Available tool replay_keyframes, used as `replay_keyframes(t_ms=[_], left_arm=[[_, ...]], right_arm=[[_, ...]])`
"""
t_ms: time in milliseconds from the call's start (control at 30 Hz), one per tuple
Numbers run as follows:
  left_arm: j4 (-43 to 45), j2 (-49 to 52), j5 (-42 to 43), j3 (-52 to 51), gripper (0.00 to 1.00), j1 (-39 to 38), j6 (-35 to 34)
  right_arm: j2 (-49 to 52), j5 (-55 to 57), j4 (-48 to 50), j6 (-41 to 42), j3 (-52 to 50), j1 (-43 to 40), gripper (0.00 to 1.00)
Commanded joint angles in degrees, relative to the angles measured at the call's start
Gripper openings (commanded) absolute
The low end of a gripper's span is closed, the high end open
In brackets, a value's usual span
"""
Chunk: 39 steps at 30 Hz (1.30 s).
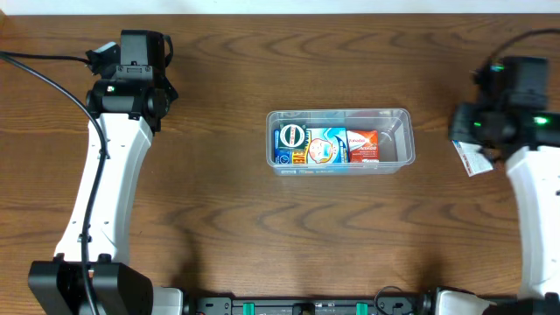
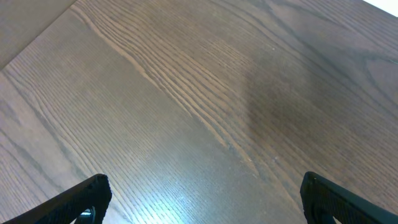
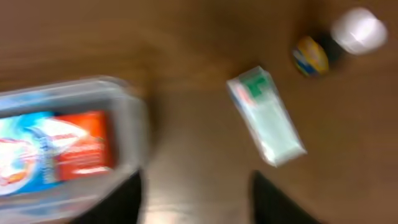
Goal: Pack container
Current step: 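Move right gripper to the white-green Panadol box and grasp it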
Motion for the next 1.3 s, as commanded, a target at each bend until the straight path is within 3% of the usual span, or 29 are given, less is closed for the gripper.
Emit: replay_keyframes(t_ms=[0, 100, 167, 367, 767, 1267], left_arm=[[-0.15, -0.31, -0.90, 0.42, 0.98, 0.20, 0.55], [-0.15, -0.31, -0.90, 0.42, 0.98, 0.20, 0.57], [-0.15, -0.31, -0.90, 0.42, 0.98, 0.20, 0.57], [-0.15, -0.31, -0.90, 0.42, 0.98, 0.20, 0.55], [-0.15, -0.31, -0.90, 0.42, 0.98, 0.20, 0.57], [-0.15, -0.31, -0.90, 0.42, 0.98, 0.20, 0.55]], right_arm=[[1.79, 1.84, -0.70, -2.86, 0.04, -6.43, 0.79], [4.02, 1.79, -0.66, -3.89, -0.24, -10.78, 0.95], [5.90, 1.62, -0.59, -5.95, -0.31, -12.57, 0.99], [12.92, -4.35, -0.85, -14.56, -0.33, -13.51, 0.99], [24.74, -4.31, 3.80, -26.18, -0.33, -13.53, 0.99], [28.28, -7.50, 14.16, -35.10, -0.33, -13.53, 0.99]])
